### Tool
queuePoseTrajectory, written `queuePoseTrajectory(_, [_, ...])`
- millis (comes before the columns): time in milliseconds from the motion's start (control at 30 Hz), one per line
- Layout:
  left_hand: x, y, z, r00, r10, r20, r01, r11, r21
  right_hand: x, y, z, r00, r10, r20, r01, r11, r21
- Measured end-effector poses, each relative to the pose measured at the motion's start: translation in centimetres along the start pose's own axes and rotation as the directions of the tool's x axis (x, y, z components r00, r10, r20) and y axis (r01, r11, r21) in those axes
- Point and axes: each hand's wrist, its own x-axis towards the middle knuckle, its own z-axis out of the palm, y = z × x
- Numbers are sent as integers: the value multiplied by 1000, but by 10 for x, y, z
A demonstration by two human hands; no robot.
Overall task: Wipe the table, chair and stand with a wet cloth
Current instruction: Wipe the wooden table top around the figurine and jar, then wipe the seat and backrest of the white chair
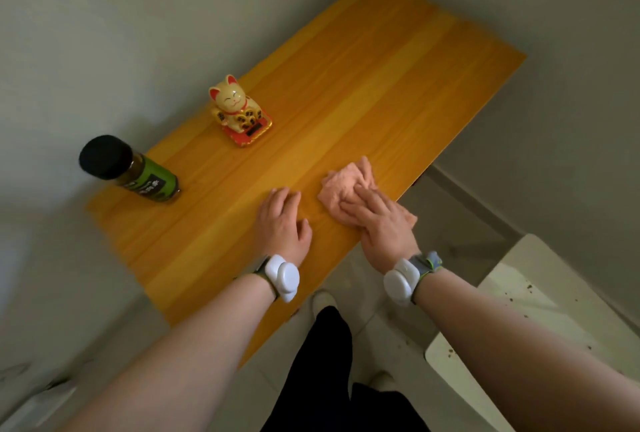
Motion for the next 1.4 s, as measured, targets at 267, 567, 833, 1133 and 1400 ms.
queuePoseTrajectory(267, [-95, -8, 2, 998, -64, -5, 63, 992, -109, -76, -36, 29, 944, -265, 194, 256, 964, 71])
queuePoseTrajectory(567, [-174, 46, 1, 996, -45, 79, 70, 933, -354, -164, -38, -41, 909, 268, 319, -415, 504, 758])
queuePoseTrajectory(833, [-179, 112, 17, 851, -99, 516, 459, 619, -638, -213, -10, -43, 772, 436, 462, -456, -126, 881])
queuePoseTrajectory(1133, [-179, 139, 81, 755, -46, 655, 544, 602, -585, -285, 24, 19, 858, 513, -4, -425, 715, 556])
queuePoseTrajectory(1400, [-182, 154, 135, 590, 107, 800, 513, 716, -473, -311, 54, 40, 565, 812, 146, -613, 294, 733])
